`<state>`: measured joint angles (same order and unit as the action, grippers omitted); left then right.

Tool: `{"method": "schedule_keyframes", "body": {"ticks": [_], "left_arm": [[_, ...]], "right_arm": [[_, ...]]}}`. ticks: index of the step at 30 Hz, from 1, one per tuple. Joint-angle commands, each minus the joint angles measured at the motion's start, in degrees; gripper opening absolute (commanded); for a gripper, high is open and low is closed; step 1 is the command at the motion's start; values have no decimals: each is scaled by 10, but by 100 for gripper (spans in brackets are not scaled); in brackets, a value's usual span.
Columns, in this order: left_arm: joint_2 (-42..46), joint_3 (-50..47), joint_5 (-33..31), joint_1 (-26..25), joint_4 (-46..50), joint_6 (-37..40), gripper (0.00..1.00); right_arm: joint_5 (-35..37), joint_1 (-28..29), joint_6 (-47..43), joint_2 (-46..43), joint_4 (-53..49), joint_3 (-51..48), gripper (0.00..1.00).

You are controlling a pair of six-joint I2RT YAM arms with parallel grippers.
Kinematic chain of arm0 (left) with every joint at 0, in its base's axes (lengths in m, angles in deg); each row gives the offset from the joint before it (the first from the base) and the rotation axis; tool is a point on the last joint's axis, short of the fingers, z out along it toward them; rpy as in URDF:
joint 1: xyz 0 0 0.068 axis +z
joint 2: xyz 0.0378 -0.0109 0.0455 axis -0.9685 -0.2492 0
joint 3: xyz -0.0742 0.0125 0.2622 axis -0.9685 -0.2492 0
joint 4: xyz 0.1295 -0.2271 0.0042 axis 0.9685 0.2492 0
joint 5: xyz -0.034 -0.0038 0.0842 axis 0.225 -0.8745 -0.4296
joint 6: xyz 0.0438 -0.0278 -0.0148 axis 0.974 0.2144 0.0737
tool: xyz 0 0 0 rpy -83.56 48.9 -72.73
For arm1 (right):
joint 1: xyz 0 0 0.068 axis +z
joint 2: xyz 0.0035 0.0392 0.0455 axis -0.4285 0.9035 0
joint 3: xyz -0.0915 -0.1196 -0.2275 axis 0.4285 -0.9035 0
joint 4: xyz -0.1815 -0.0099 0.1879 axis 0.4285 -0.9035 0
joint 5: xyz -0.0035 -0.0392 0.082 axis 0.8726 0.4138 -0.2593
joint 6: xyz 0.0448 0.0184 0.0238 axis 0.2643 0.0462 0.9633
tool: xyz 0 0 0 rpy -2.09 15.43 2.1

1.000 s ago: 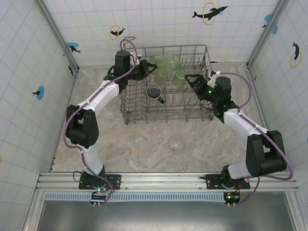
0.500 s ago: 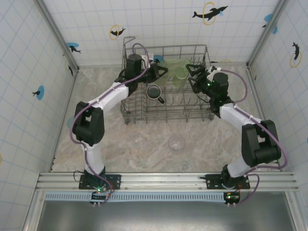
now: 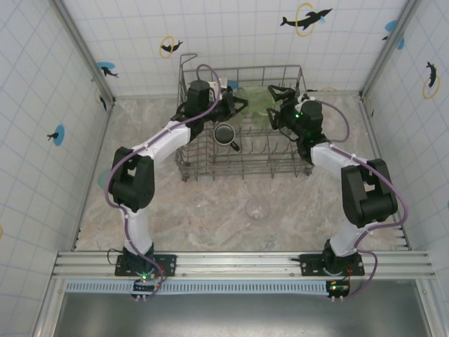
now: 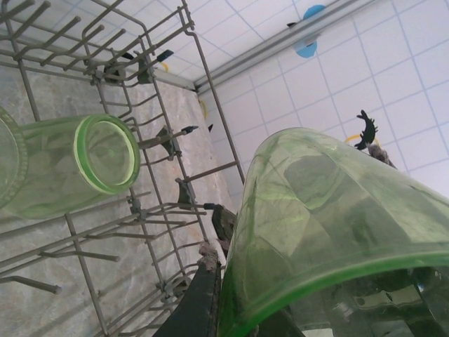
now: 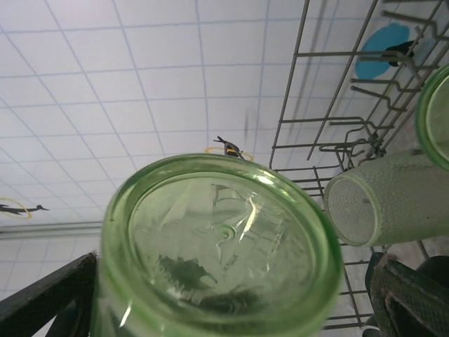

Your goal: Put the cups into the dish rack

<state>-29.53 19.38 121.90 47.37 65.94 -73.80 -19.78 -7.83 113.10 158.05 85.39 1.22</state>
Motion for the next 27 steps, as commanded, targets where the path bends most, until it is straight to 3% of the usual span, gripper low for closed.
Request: {"method": "schedule_keyframes", "body": {"ticks": [1,8,12,14,18,23,27], "left_arm": [[-1,4,29,-6,-42,-9,0],[22,-23,28,-6,-33,8,0],[30,-26,13,-6,-8,28,3],[32,-27,8,-7,-7,28,13],[34,-24,-7,-6,-2,29,51],[47,-12,-21,0,13,42,67],[66,1,-35,14,54,70,86]], "right_arm": [[28,10,33,20,38,28,97],[67,17,47,9,62,-3,78],[83,18,15,-18,42,-15,58],[84,15,-2,-29,33,-16,49],[94,9,-62,-57,2,-13,46],[98,-6,-145,-90,-50,8,46],[137,-7,-250,-125,-111,23,46]]}}
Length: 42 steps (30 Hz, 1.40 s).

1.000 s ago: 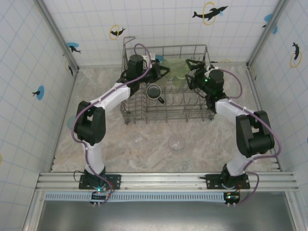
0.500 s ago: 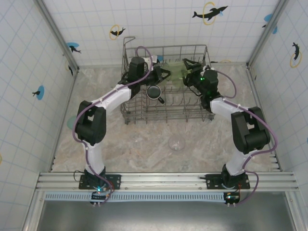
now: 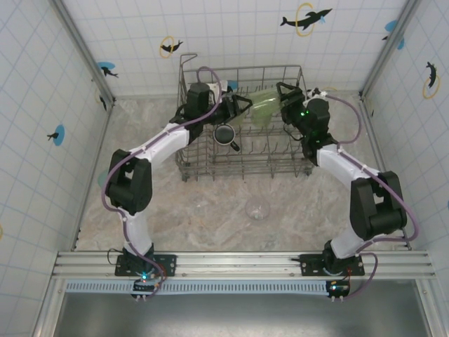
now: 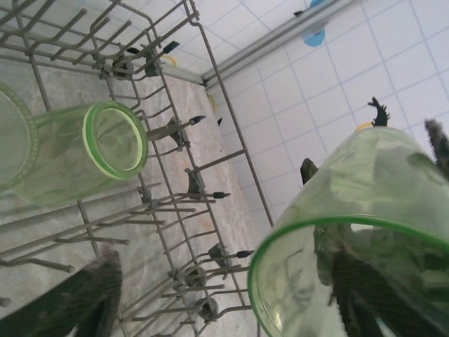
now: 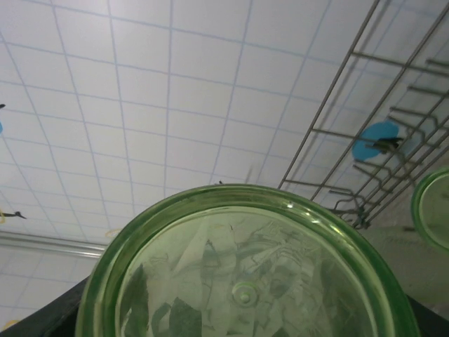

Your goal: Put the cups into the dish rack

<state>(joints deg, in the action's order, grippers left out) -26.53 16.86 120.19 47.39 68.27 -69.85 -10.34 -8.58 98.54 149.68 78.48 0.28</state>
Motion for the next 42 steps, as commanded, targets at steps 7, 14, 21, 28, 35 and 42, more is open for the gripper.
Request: {"method": "schedule_keyframes", "body": {"ticks": [7,14,21,28,35,42], "left_arm": [[87,28,-41,74,87,74,97],[147,19,-132,124,178,154,97],[179,-31,-173,159,210,197,97],[200,-88,-218,189,225,220,97],[224,-134,-280,202,238,268,98],[247,-173,-322,205,252,291,97]], "right_arm": [[158,26,-264,-78,-117,53,46],[186,29,-361,-54,-155,105,46],[253,46,-468,-27,-199,157,46],[279,50,-543,10,-208,192,46],[299,41,-603,46,-167,197,47],[325,27,-600,77,-143,195,47]]}}
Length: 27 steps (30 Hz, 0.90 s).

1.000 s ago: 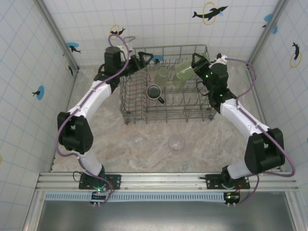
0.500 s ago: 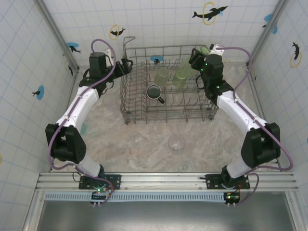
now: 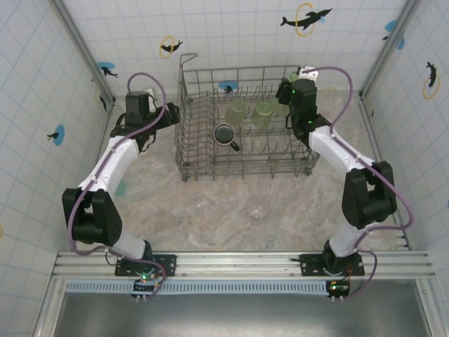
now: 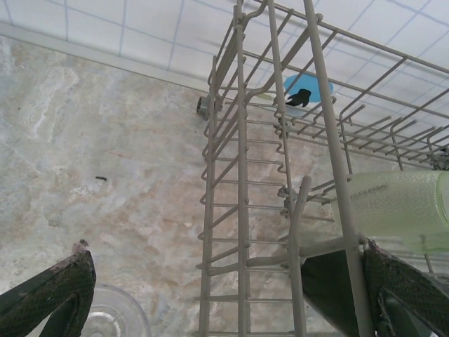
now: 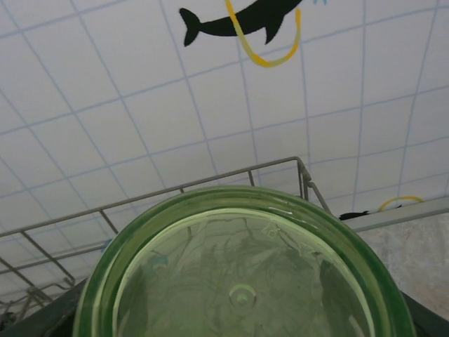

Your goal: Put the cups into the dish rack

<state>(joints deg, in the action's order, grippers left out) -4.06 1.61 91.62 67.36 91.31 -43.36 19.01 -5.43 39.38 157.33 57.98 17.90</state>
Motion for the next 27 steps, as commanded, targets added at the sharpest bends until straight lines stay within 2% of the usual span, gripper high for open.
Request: {"method": "schedule_keyframes", "body": {"ticks": [1,13,23,27], "left_arm": [[28,-28,-35,5,20,27,98],[95,-96,-102,6,-41,56,98],[82,-98,-67,6,-47,49,98],[83,-96,-76,6,-44,49,97]], "right_arm": [[36,-4,-11,3,76,13,47],[63,-11,-59,92,113,69,47],[75,-13,-108,138,141,105,48],[88,-15,-122,149,154,111,49]]}}
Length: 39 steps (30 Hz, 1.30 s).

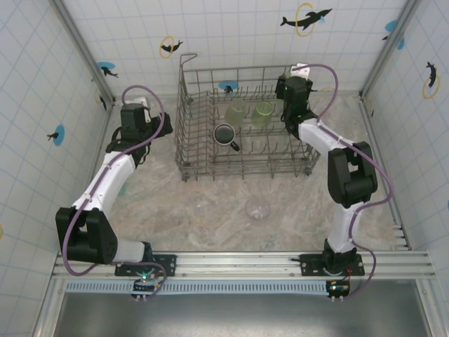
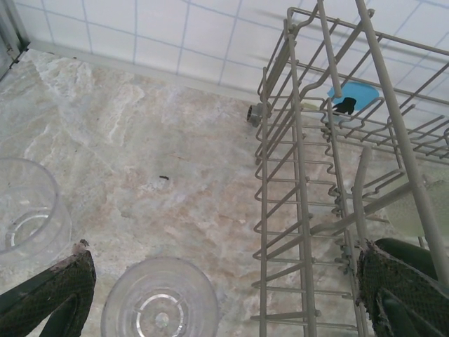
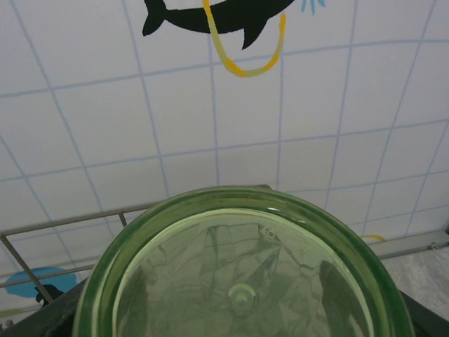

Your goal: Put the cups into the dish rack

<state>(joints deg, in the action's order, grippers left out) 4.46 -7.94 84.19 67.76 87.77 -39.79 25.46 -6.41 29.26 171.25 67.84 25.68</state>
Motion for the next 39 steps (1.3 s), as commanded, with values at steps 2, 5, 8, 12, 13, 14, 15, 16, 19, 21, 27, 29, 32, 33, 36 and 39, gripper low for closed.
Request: {"method": "schedule_keyframes", "body": {"ticks": [2,5,8,12,13,14,15,16,19,21,27,29,32,33,36,39], "left_arm": [[2,-2,-19,4,-8,18,97],[6,-4,-19,5,-9,19,97],[6,-2,-10,5,-9,17,97],[3,-2,-4,6,-9,15,98],[3,-2,-2,6,-9,14,98],[4,-2,-1,6,-9,14,98],[4,-3,-1,6,-9,14,98],[4,-4,-1,6,-11,14,98],[1,-4,-6,7,-11,14,98],[1,-3,-3,7,-11,14,98],[6,-1,0,8,-8,13,98],[8,-1,-1,9,-8,13,98],[9,-1,-1,11,-8,13,97],[10,-1,-1,11,-8,13,97],[9,-1,2,12,-8,13,97],[9,-1,1,13,-8,13,98]], "right_arm": [[24,-8,-20,18,61,33,49],[17,-13,-19,30,56,42,49],[15,-18,-8,39,56,43,49],[7,-23,0,48,53,48,48],[7,-24,0,51,51,50,48],[7,-24,0,52,51,51,48],[7,-24,3,53,50,51,48],[7,-24,7,54,49,51,48],[0,-24,16,58,45,51,48],[-2,-24,19,60,41,52,48],[-6,-20,26,73,24,51,49],[-2,-20,26,78,21,48,49],[-1,-22,28,85,20,47,49],[0,-23,29,87,18,46,49],[3,-21,30,94,15,46,50],[0,-21,37,100,6,45,51]]}}
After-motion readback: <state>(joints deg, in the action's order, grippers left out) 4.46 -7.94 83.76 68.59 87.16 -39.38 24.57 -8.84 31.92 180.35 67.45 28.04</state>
